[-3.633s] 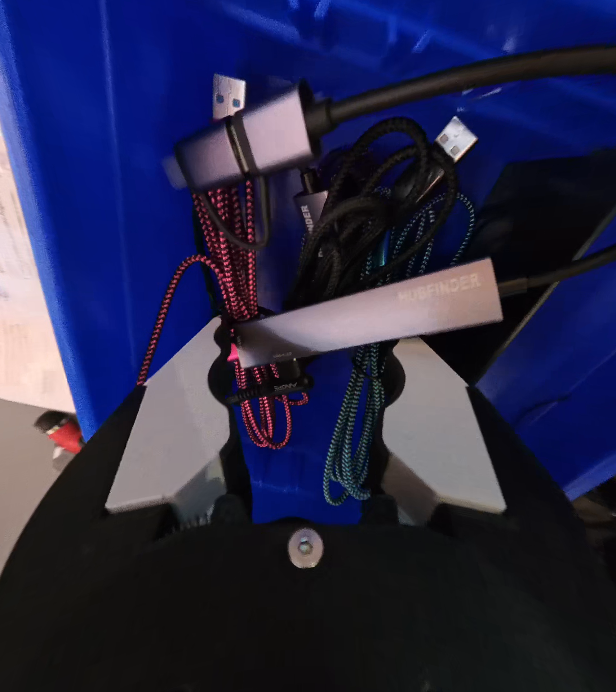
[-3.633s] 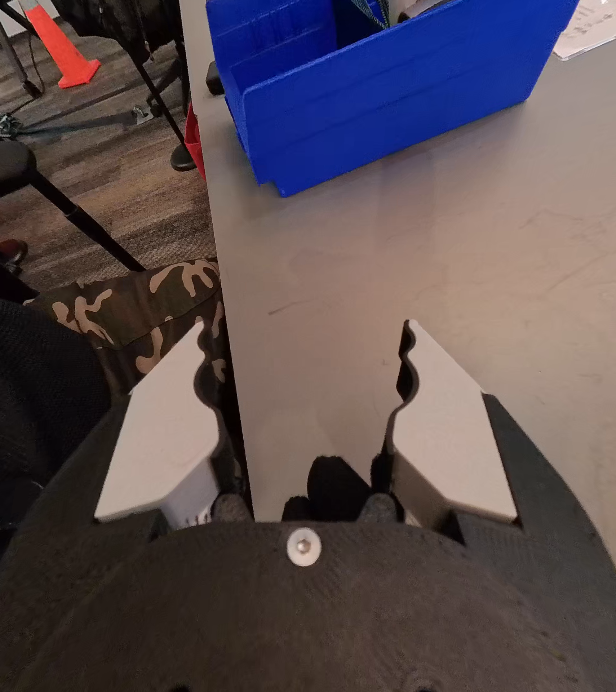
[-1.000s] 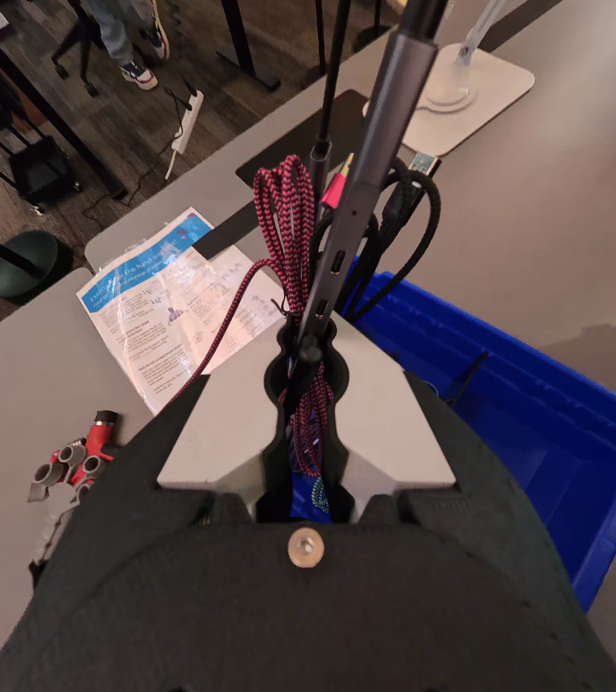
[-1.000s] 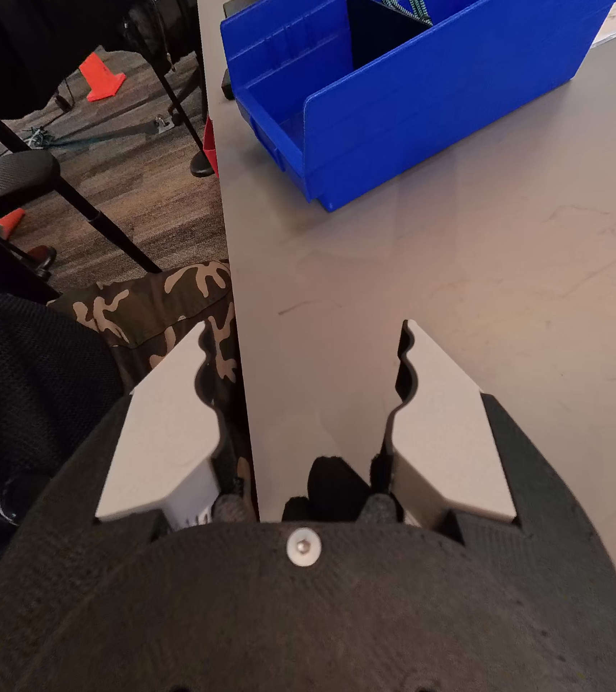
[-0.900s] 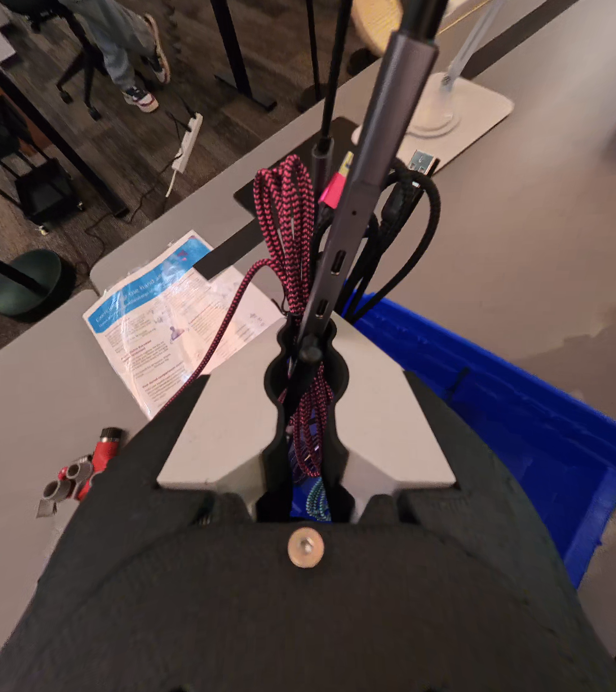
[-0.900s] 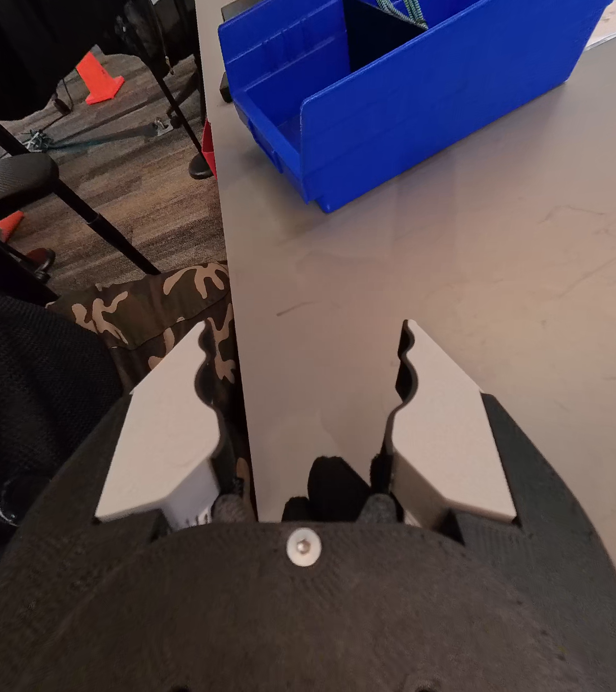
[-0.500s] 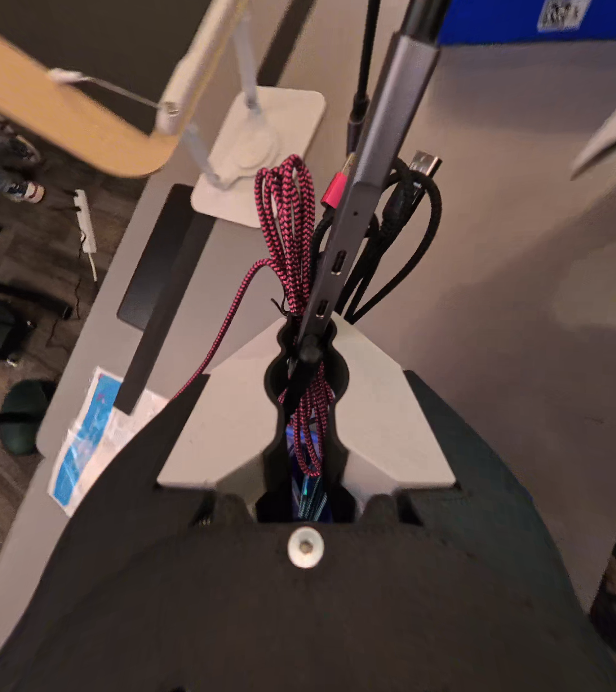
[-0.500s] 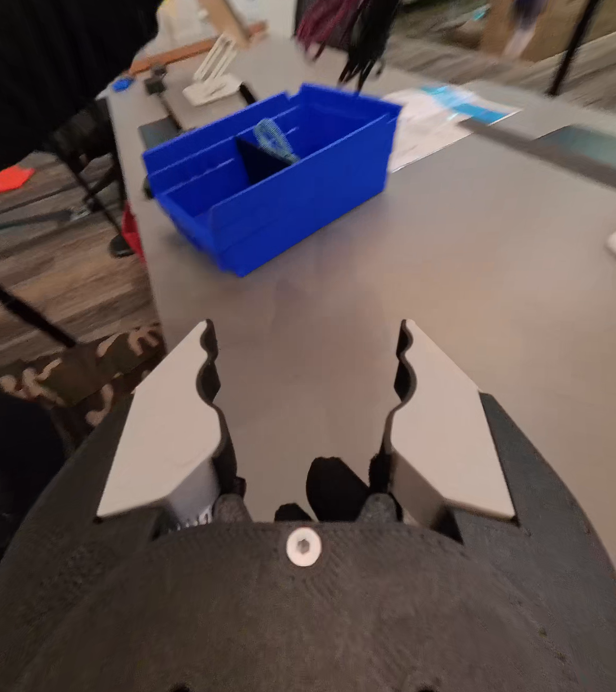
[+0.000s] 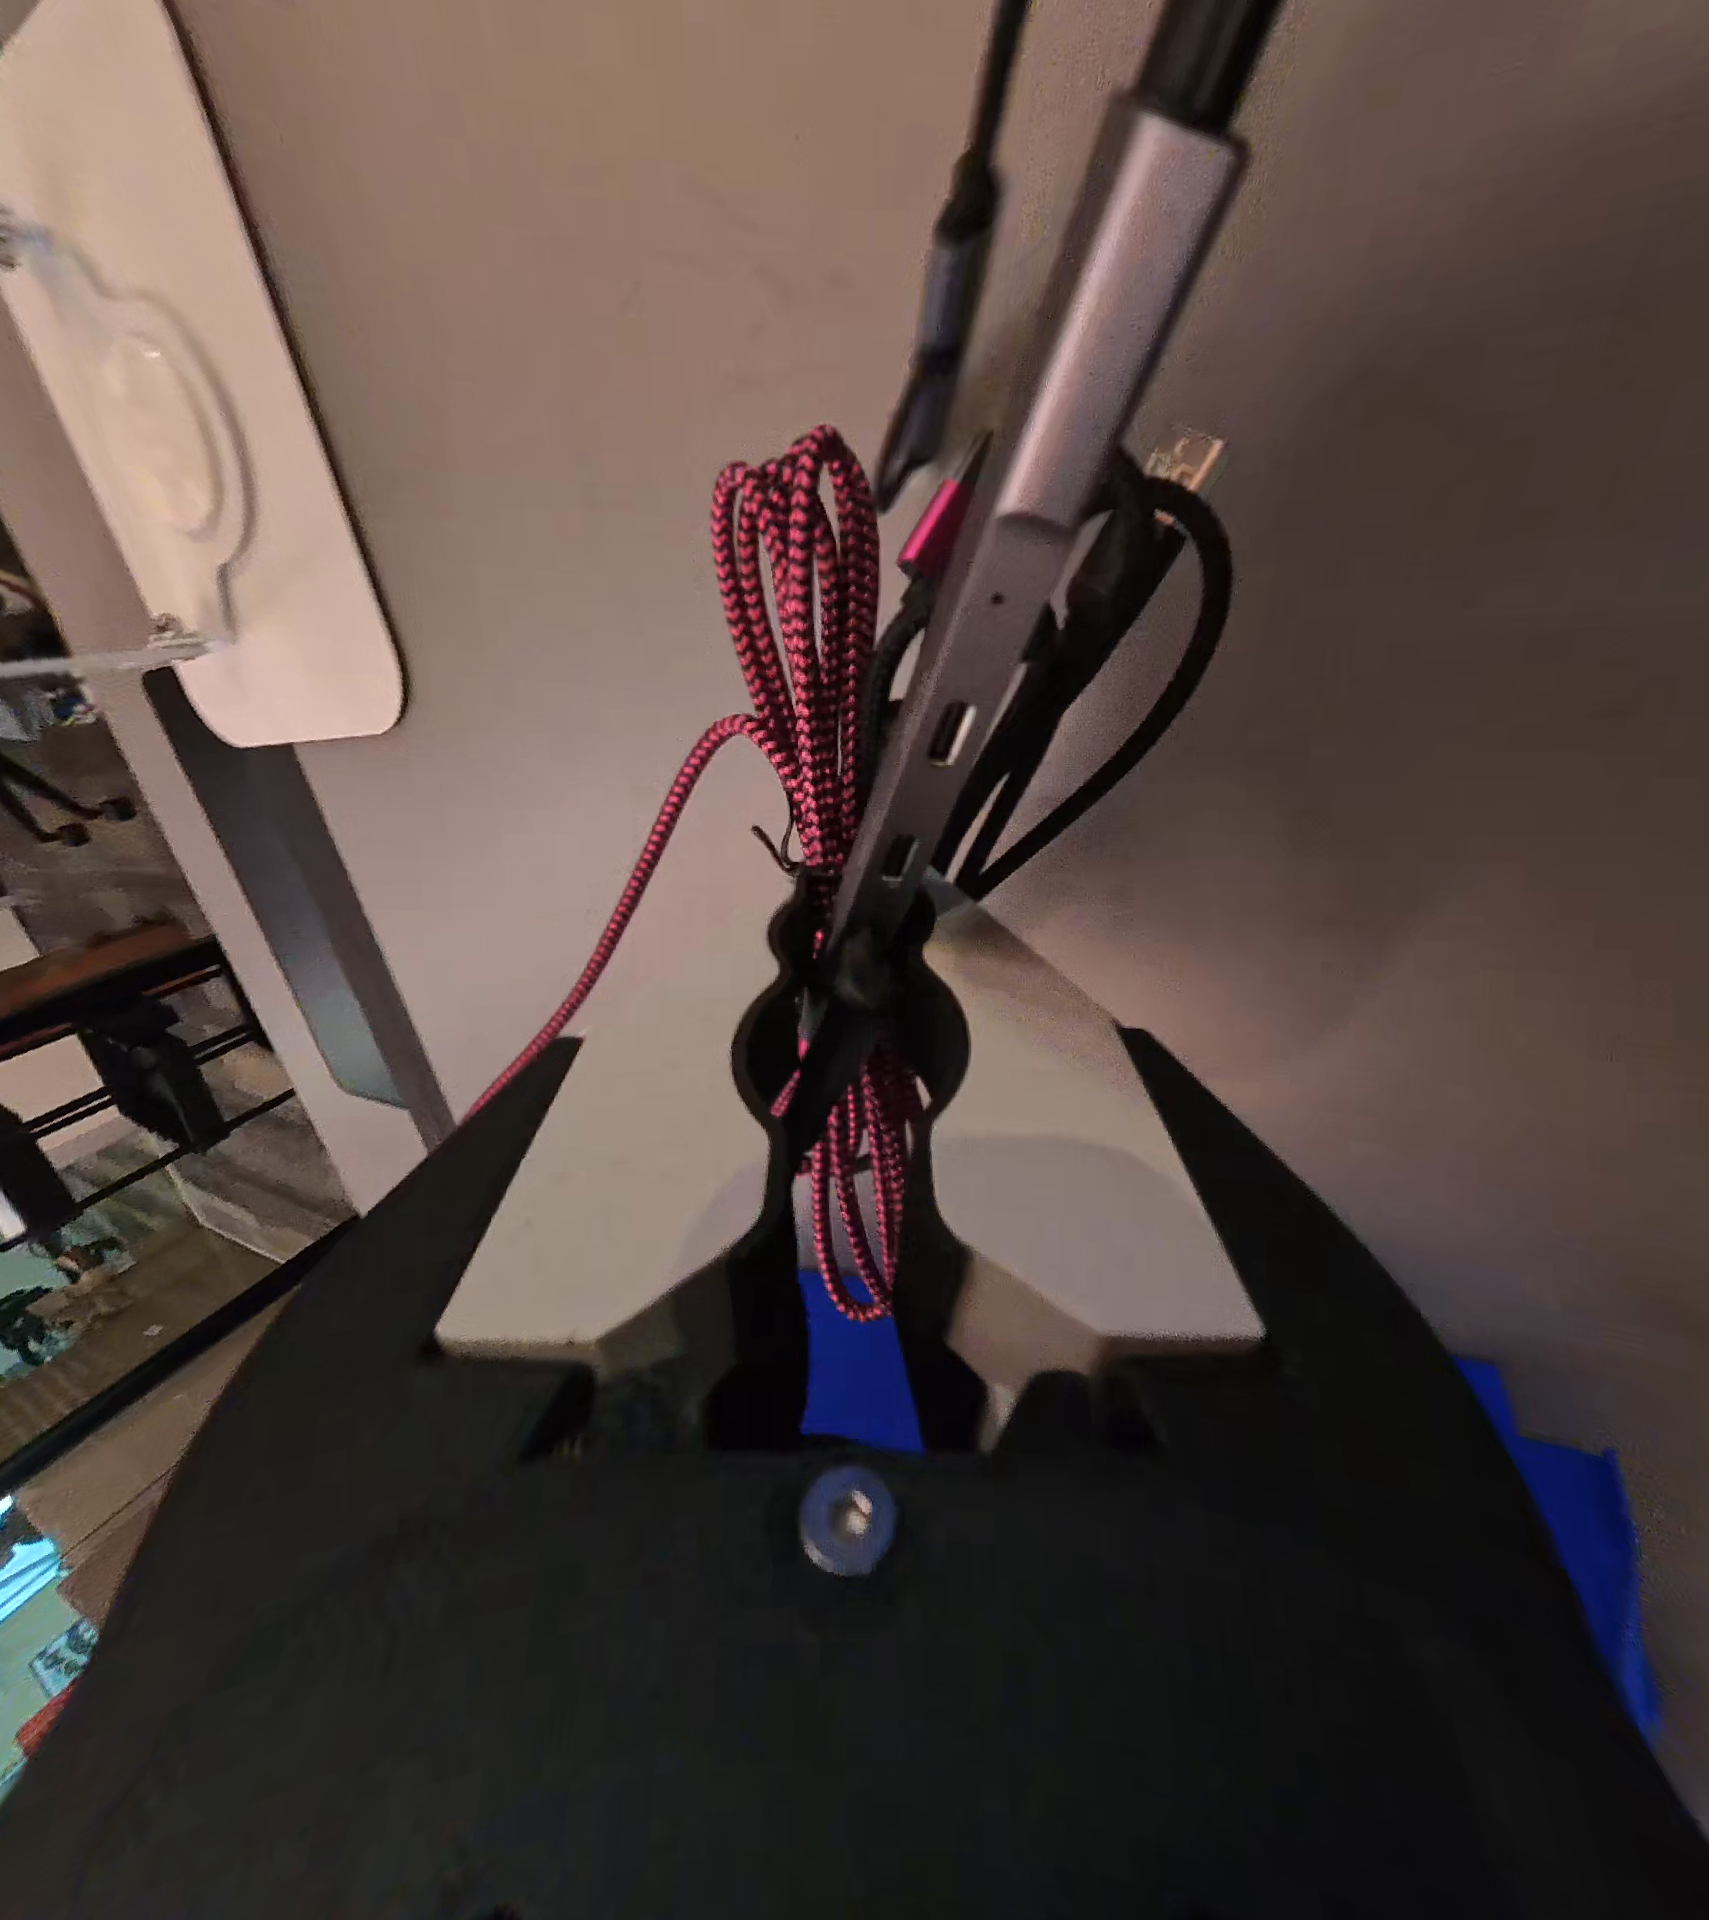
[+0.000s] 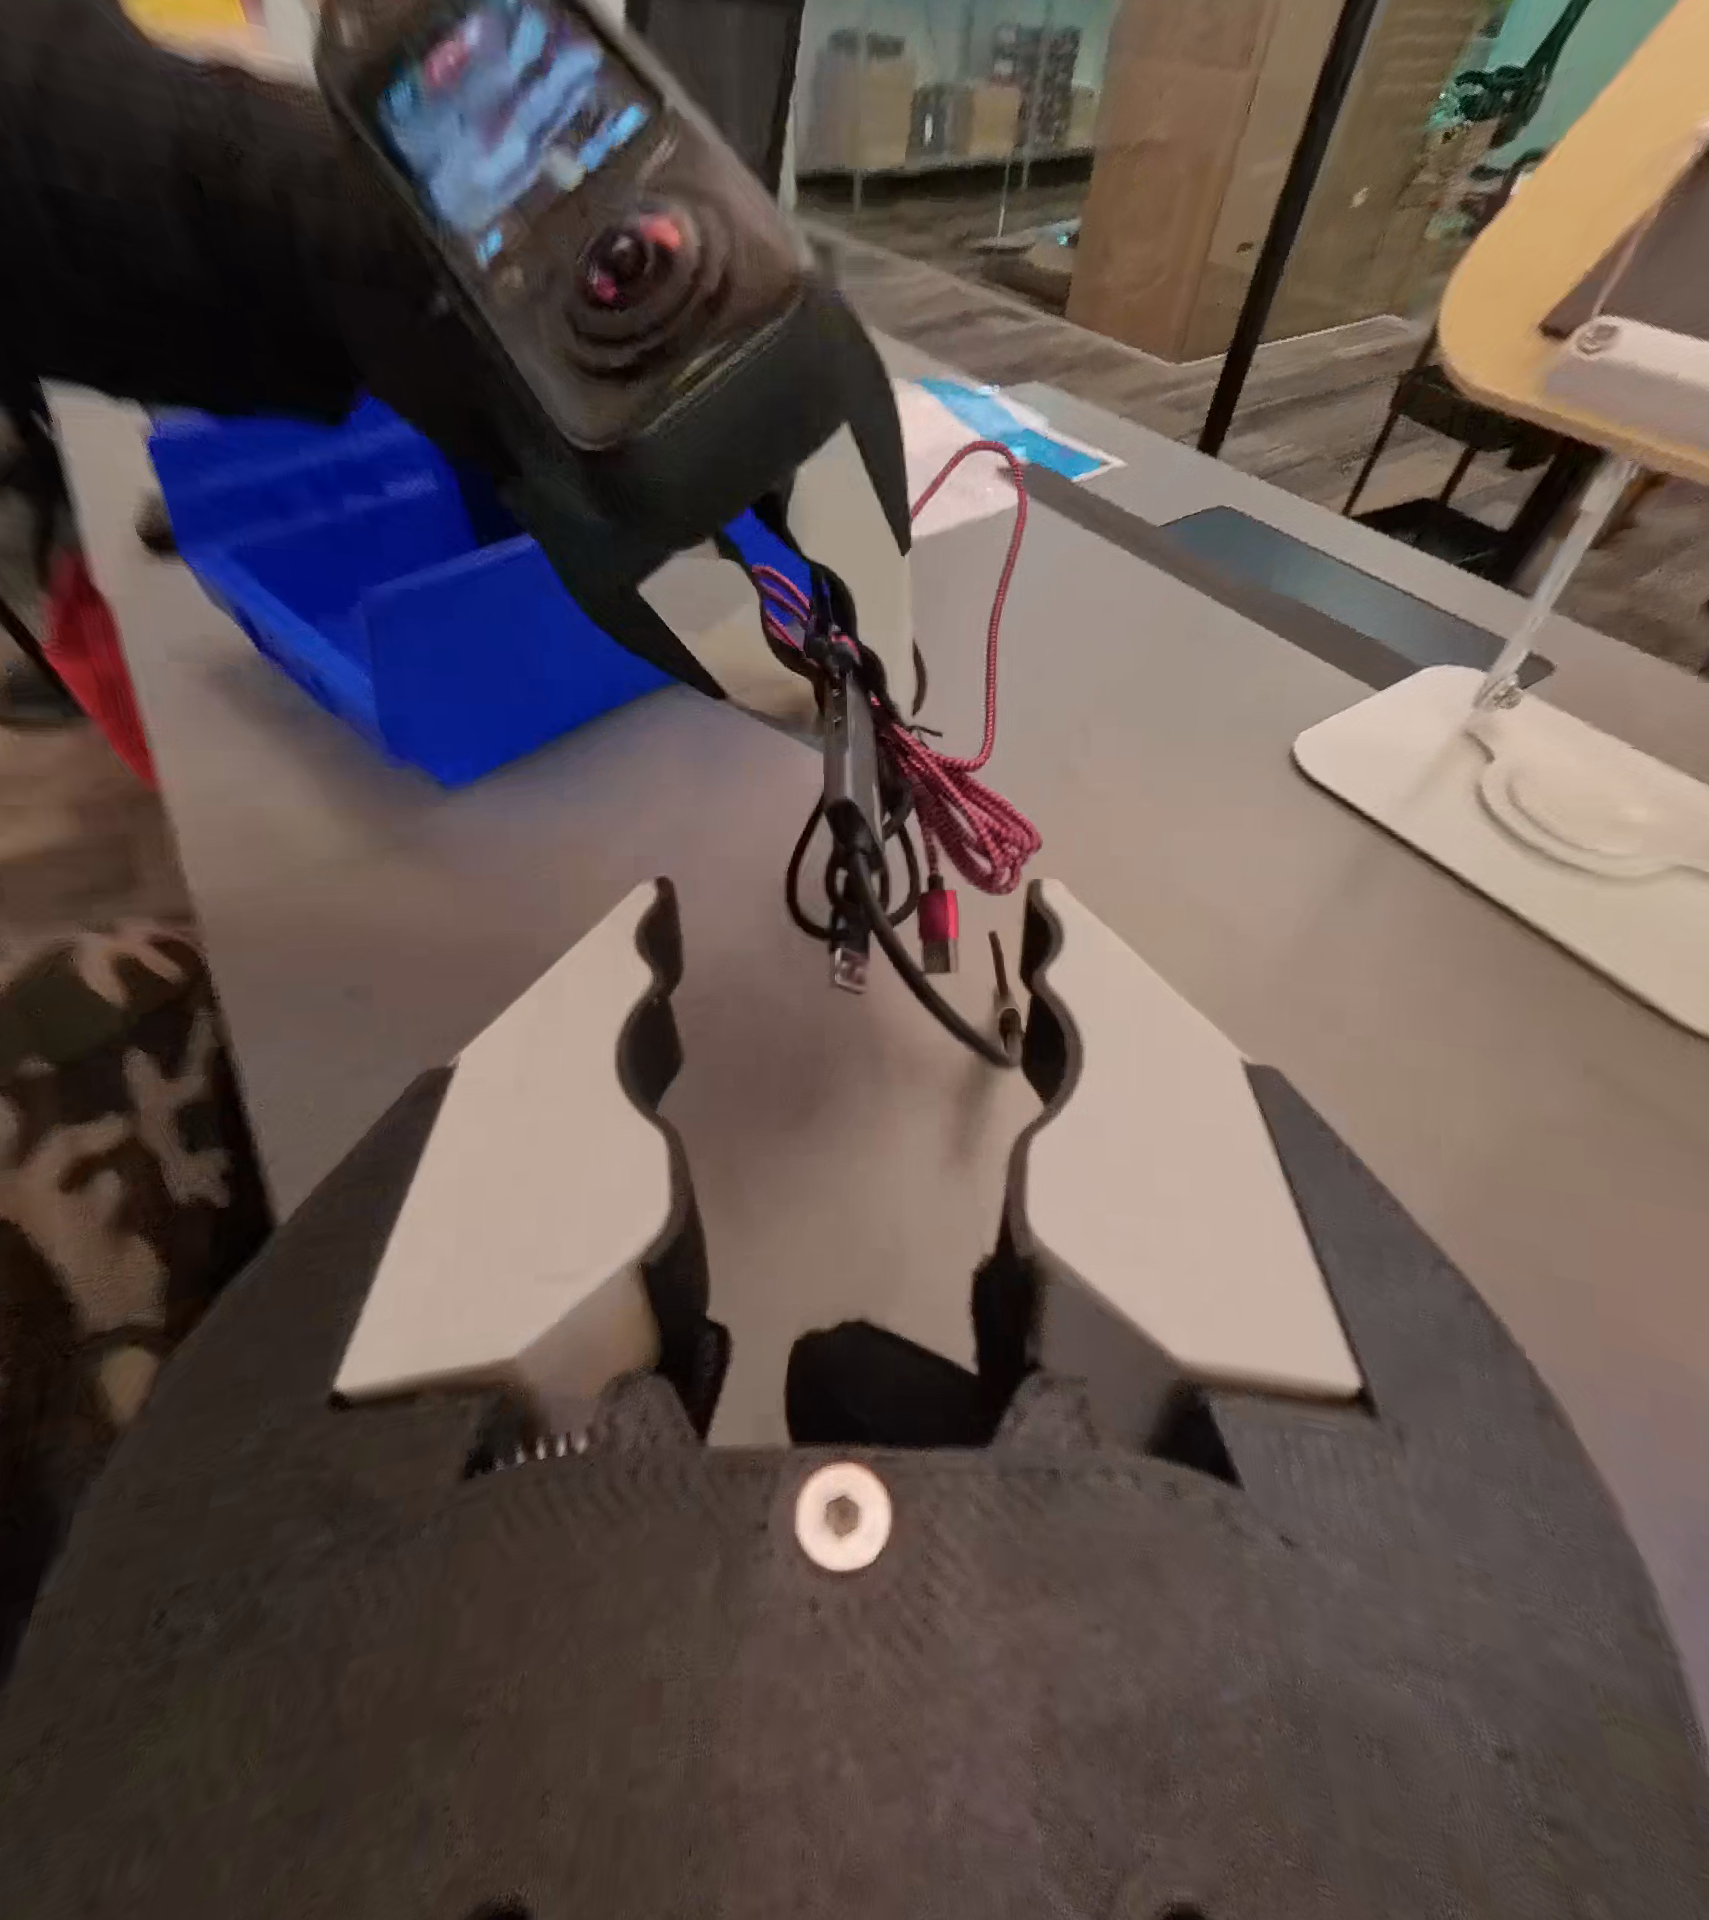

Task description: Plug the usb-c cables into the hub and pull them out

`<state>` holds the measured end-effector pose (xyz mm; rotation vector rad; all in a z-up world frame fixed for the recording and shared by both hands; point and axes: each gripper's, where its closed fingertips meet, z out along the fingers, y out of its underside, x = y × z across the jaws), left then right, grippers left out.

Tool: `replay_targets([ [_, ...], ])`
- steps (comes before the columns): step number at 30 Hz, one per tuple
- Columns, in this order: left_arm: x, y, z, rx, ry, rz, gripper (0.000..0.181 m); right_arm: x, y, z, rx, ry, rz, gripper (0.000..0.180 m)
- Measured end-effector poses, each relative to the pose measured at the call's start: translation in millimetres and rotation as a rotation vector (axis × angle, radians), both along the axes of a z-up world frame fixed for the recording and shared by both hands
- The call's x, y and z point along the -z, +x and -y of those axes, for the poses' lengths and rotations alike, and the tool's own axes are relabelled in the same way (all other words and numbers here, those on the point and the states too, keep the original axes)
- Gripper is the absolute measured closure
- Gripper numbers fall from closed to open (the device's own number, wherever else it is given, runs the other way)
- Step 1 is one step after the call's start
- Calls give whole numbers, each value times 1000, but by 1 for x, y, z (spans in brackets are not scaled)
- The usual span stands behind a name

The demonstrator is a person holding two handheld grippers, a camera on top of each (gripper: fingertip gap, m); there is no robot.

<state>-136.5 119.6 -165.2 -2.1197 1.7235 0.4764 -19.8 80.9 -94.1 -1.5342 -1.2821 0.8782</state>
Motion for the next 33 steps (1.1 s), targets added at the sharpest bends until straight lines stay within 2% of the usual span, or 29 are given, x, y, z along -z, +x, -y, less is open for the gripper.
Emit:
replay_targets([
  [3, 13, 6, 4, 1, -51, -11, 170, 20, -17, -3, -31, 191, 117, 144],
  [5, 21, 9, 8, 5, -98, -7, 170, 31, -26, -12, -18, 298, 188, 143],
  [7, 26, 11, 13, 22, -142, -5, 170, 46, -35, -13, -60, 311, 246, 148],
  [8, 28, 12, 14, 22, -156, 3, 170, 54, -39, -15, -73, 301, 269, 149],
  [12, 38, 15, 16, 26, -223, 18, 170, 76, -50, -9, -156, 252, 308, 173],
  [16, 53, 10, 20, -10, -308, -5, 165, 84, -56, -11, -151, 88, 238, 174],
  [18, 55, 0, 18, -59, -309, -48, 155, 83, -56, -13, -144, -23, 166, 174],
  [20, 46, -14, 9, -138, -236, -90, 135, 81, -54, -18, -120, -112, 99, 175],
  [21, 38, -18, 6, -184, -191, -89, 131, 80, -52, -20, -113, -155, 73, 174],
  [26, -12, -15, 4, -448, 15, 241, 143, 73, -46, -29, -64, -343, -93, 175],
  [31, -19, 36, 40, -585, -96, 783, 159, 56, -40, -36, -58, -523, -286, 175],
  [33, -18, 55, 38, -644, -114, 1009, 150, 50, -38, -37, -66, -581, -345, 174],
])
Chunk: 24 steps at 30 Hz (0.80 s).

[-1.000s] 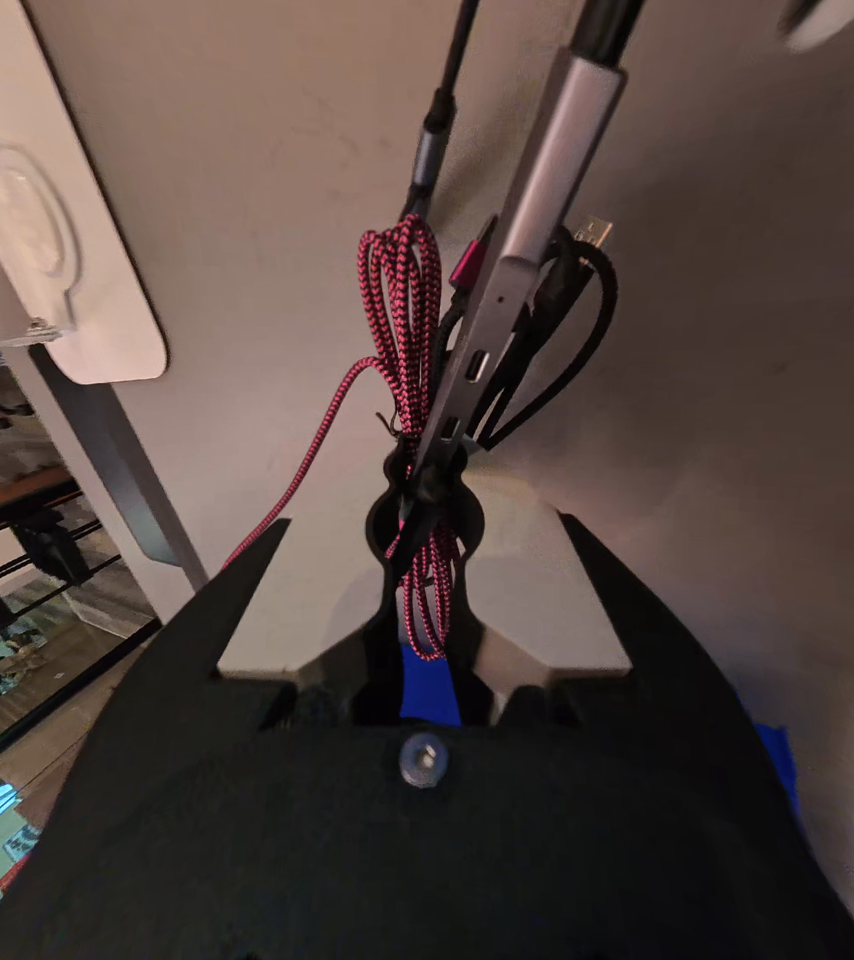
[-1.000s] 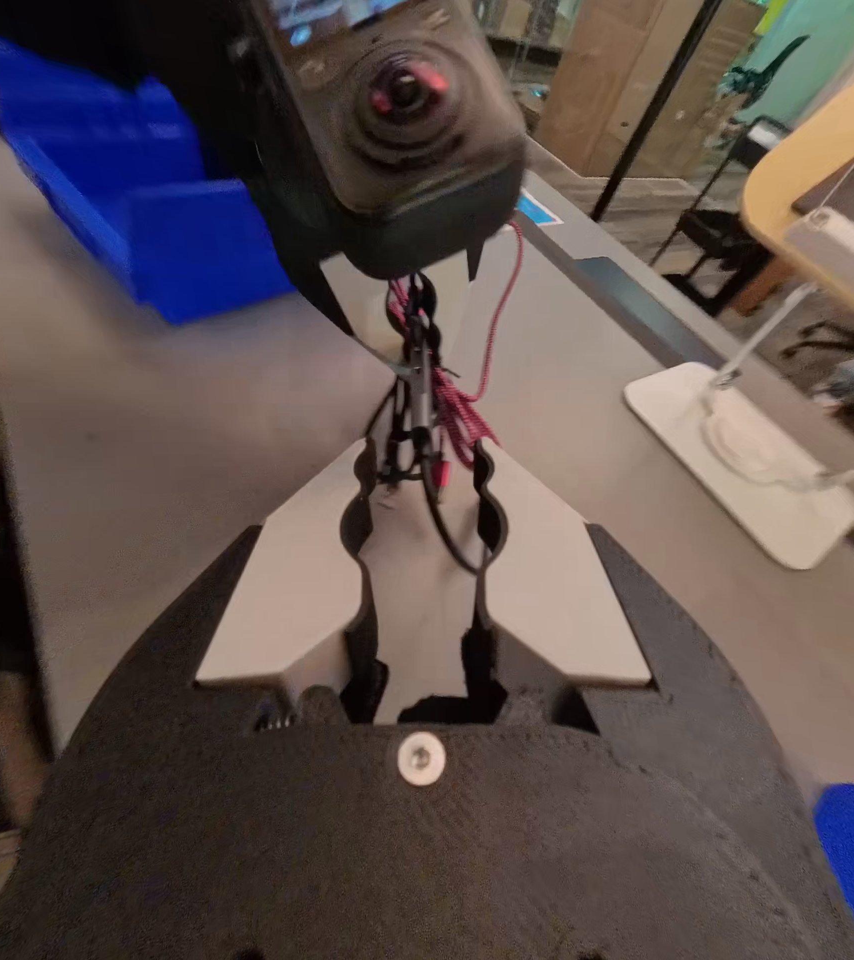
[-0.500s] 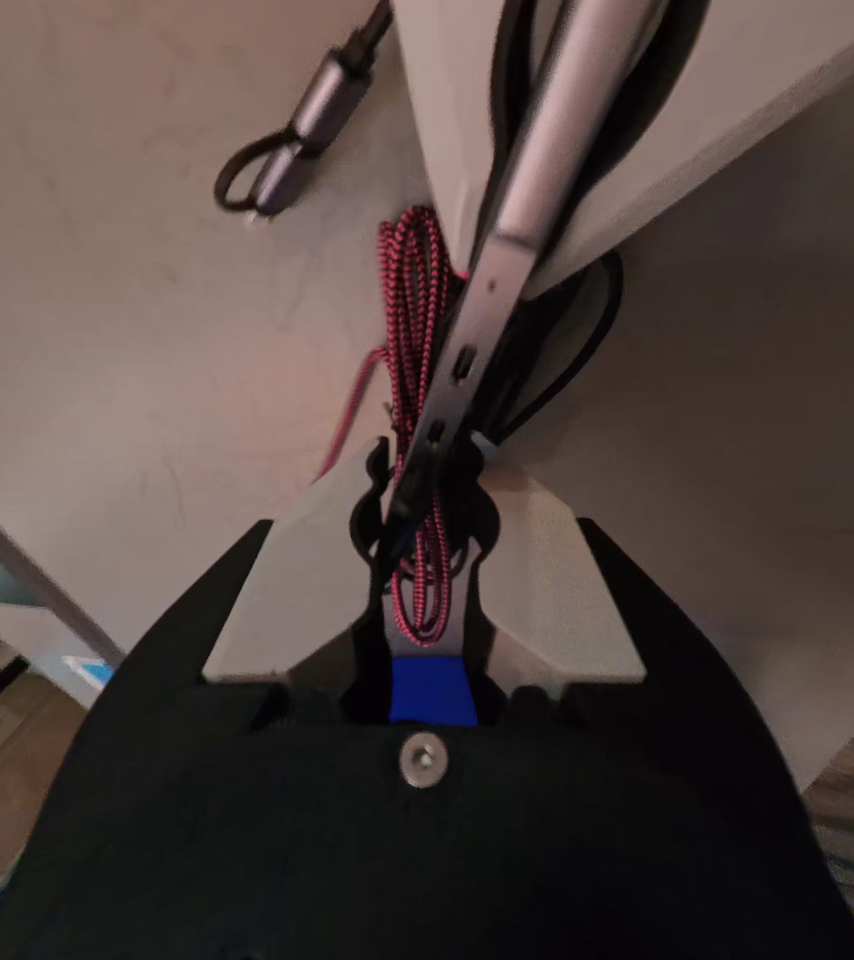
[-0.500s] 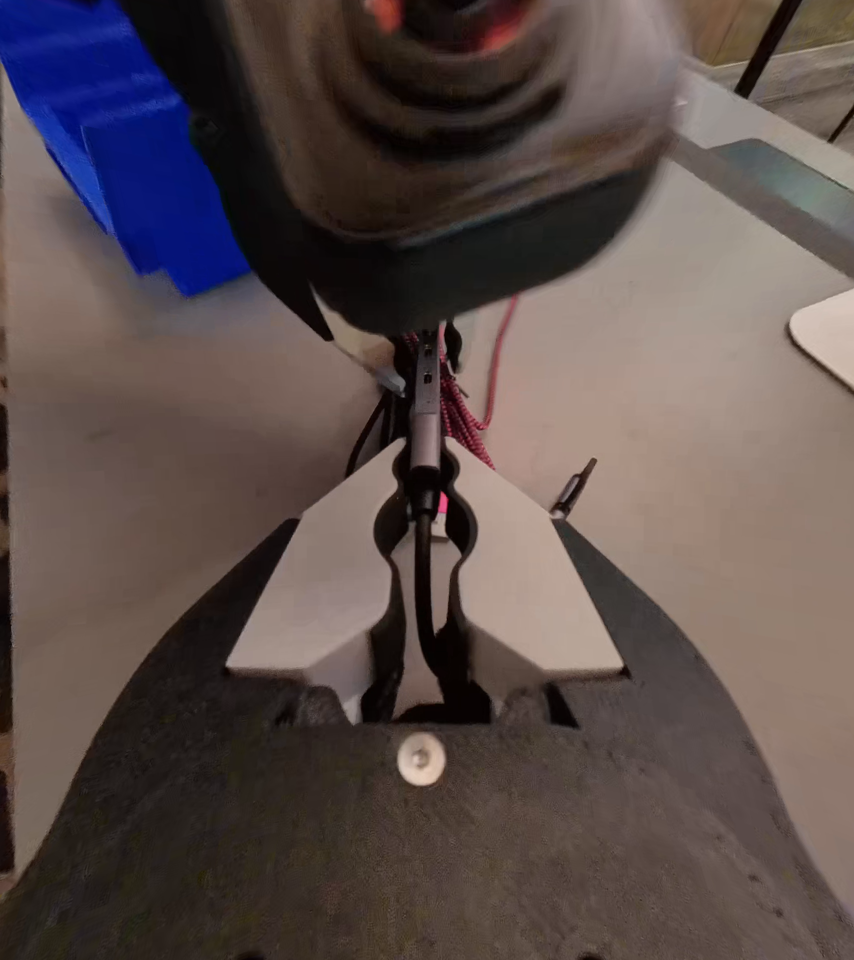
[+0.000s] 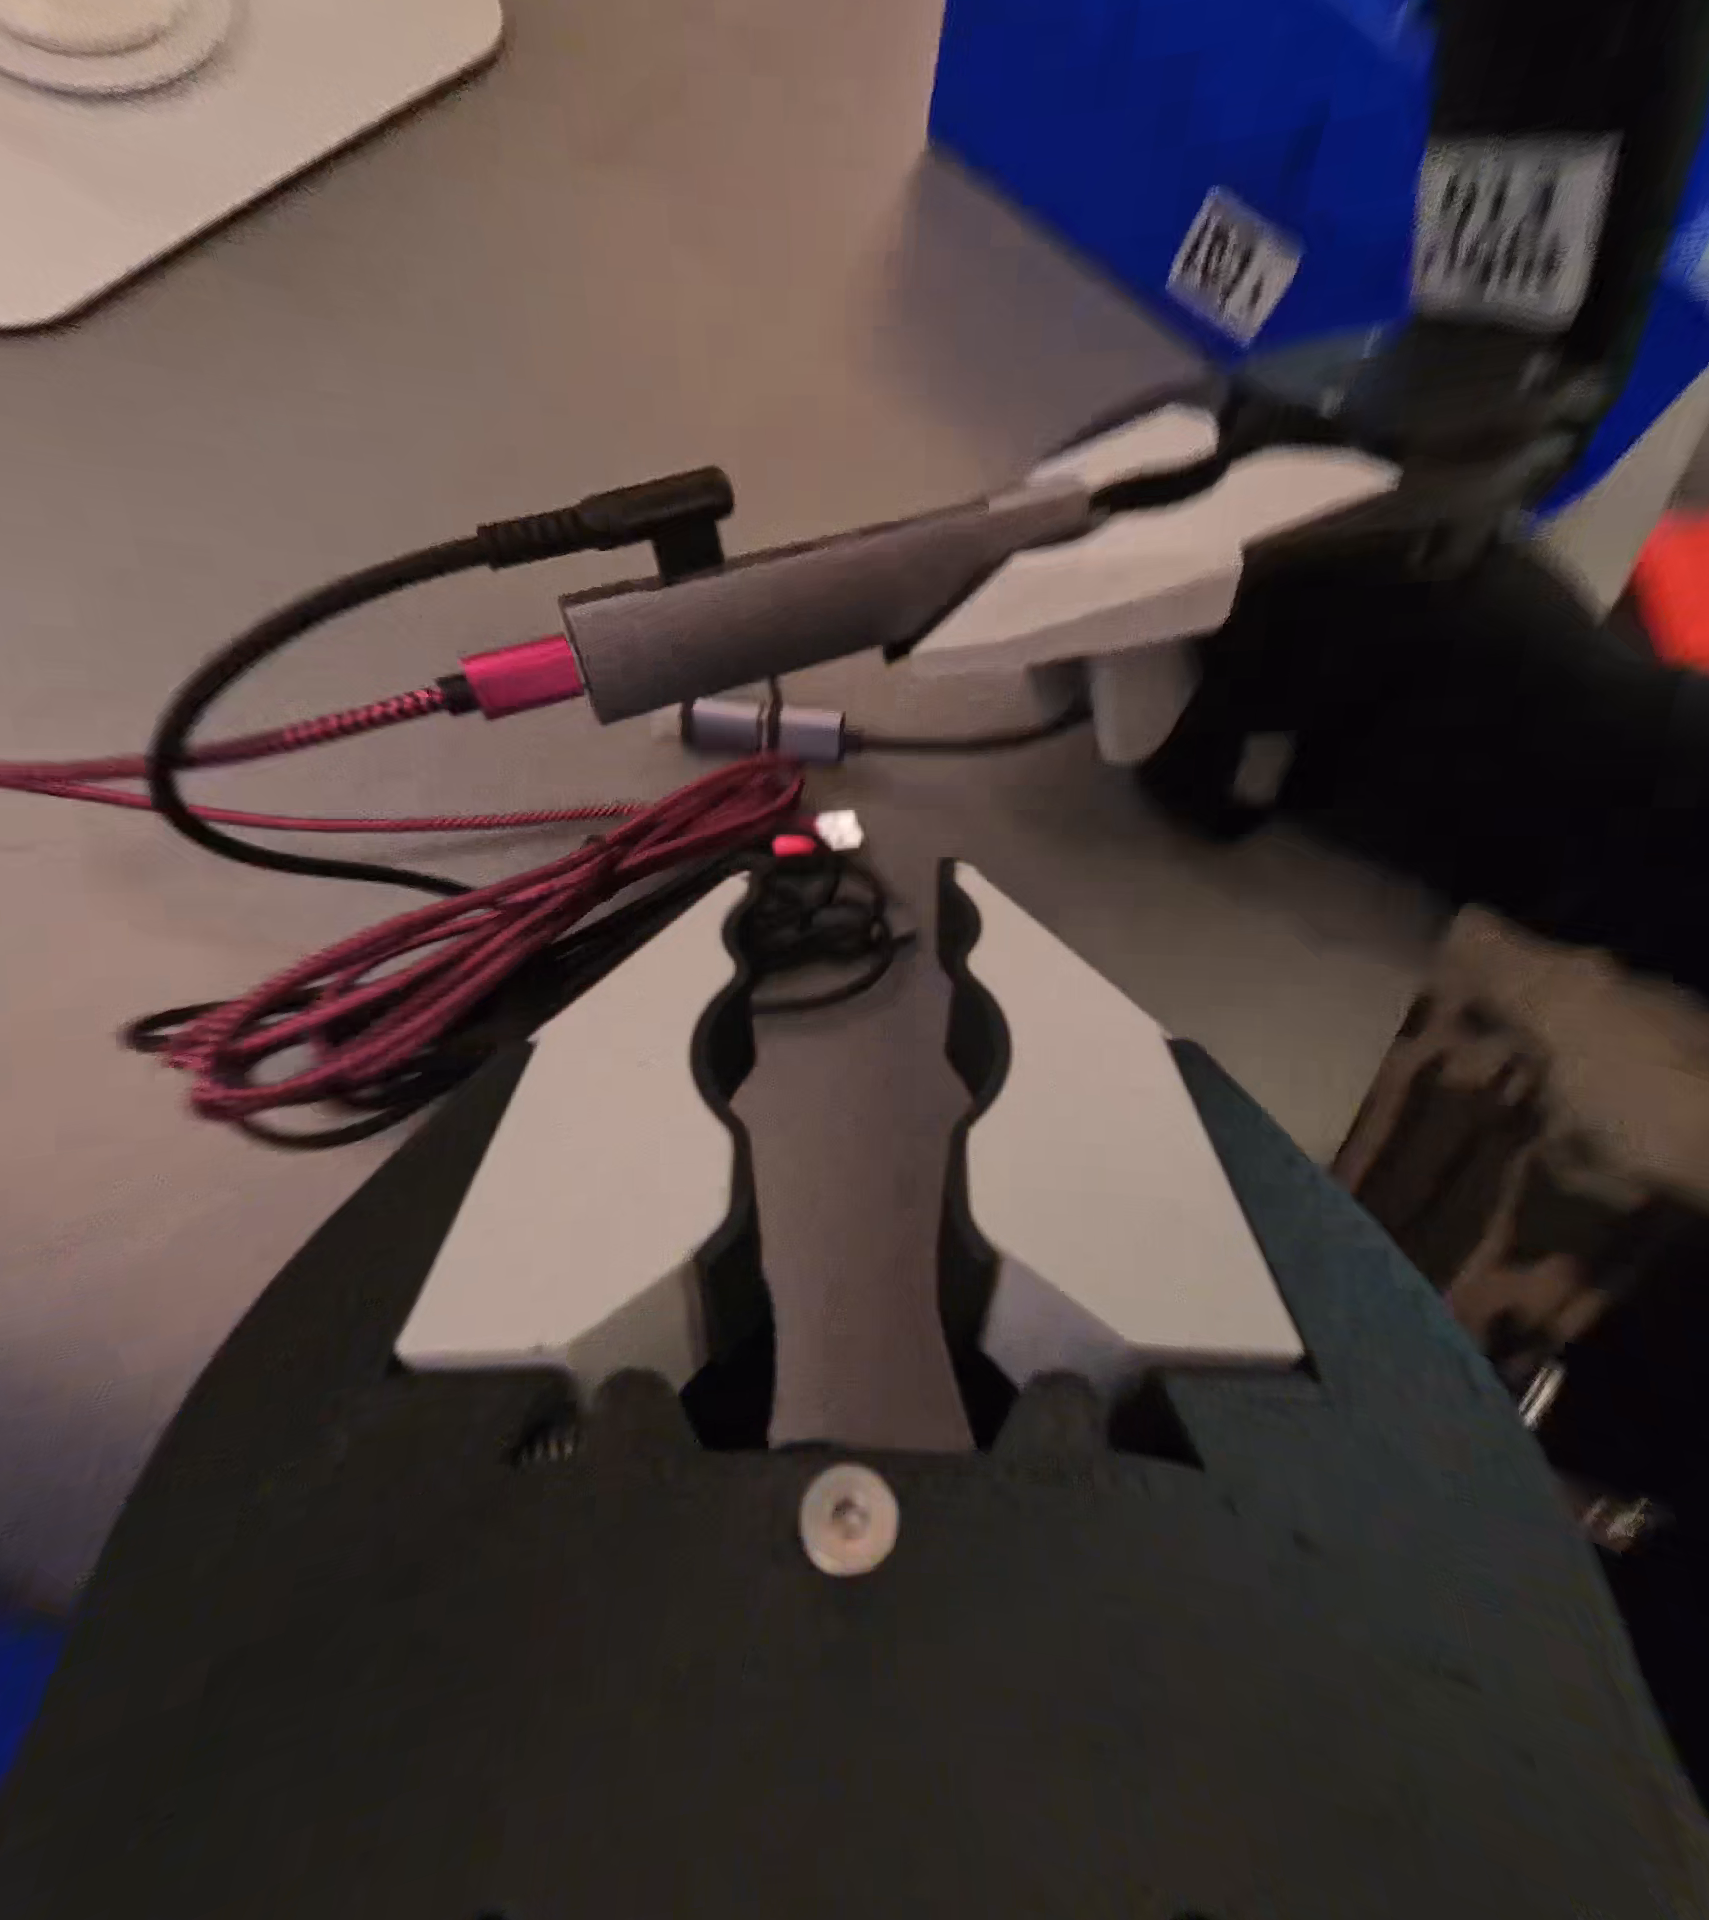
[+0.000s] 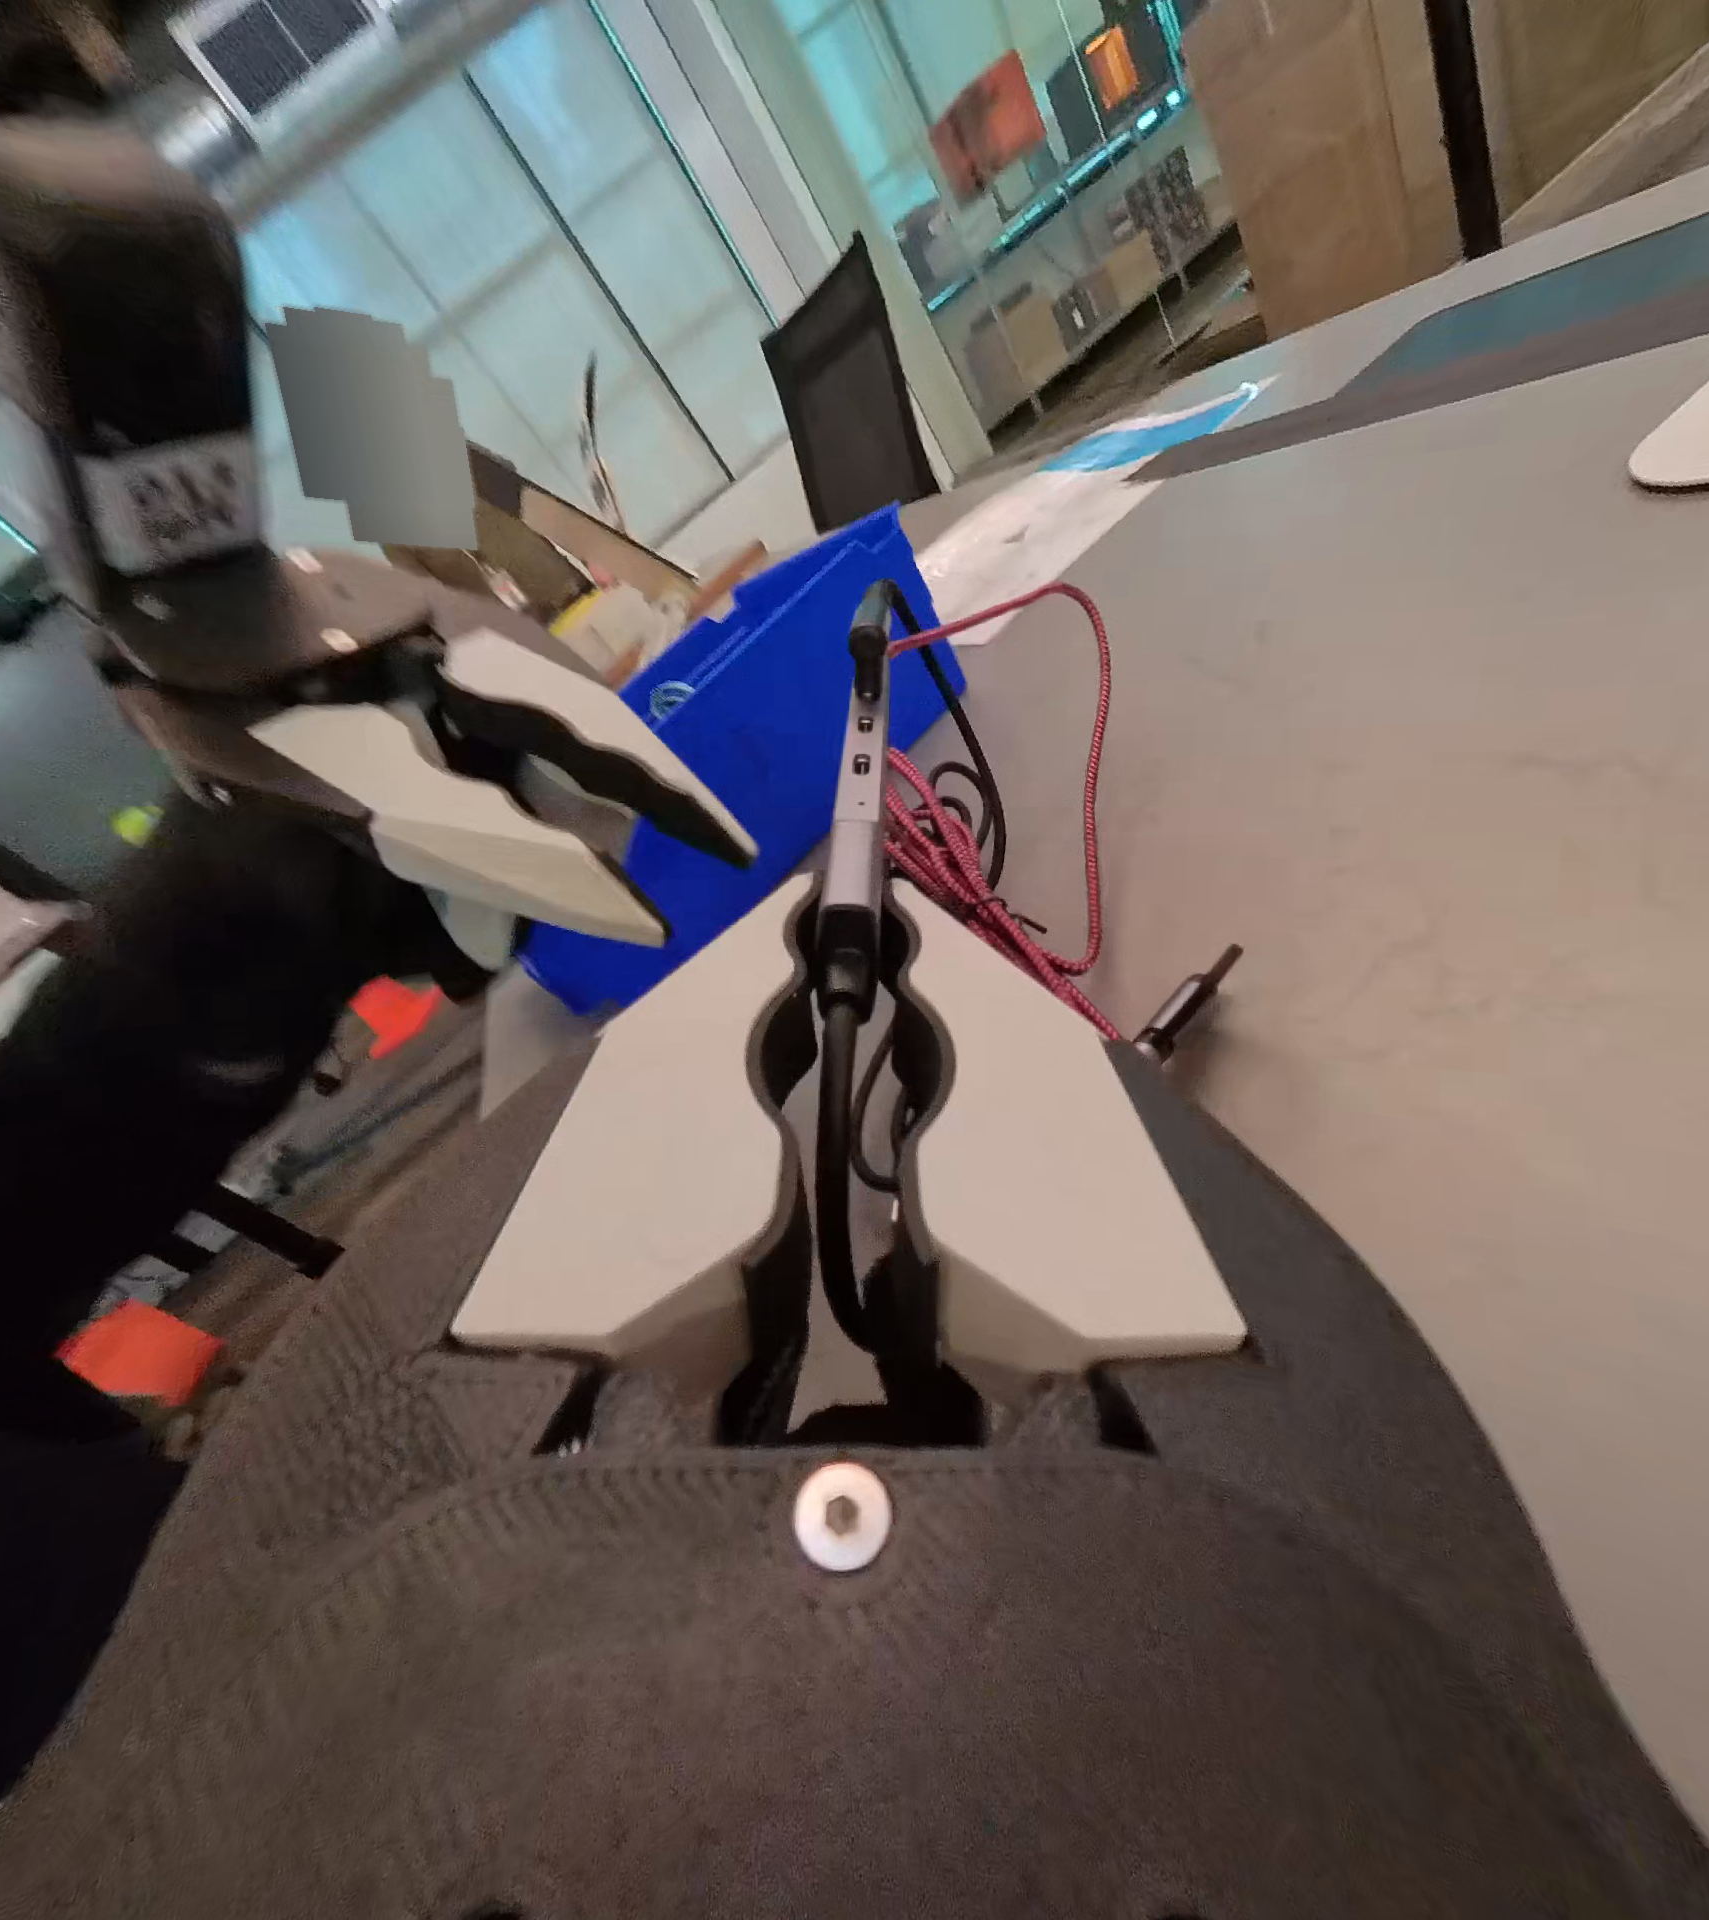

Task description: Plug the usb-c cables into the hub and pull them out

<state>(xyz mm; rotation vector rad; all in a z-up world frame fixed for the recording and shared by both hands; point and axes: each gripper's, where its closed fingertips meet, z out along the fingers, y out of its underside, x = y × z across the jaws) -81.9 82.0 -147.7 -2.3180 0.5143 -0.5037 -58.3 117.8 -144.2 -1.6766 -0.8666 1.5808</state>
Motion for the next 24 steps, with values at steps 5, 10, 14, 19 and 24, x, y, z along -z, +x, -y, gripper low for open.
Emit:
replay_targets([
  [5, -14, 11, -29, -177, 51, 503, 139, -13, 1, 7, -41, -130, -133, 174],
  [10, -32, 10, -46, -202, 121, 824, 149, -18, 1, 12, -77, -216, -209, 174],
  [14, -42, 7, -49, -202, 194, 937, 164, -22, 1, 17, -103, -257, -250, 174],
  [19, -45, 7, -49, -143, 172, 965, 172, -19, 0, 21, -121, -261, -240, 160],
  [24, -40, 20, -43, 20, 69, 841, 174, -29, 15, 3, -57, -99, -181, 150],
])
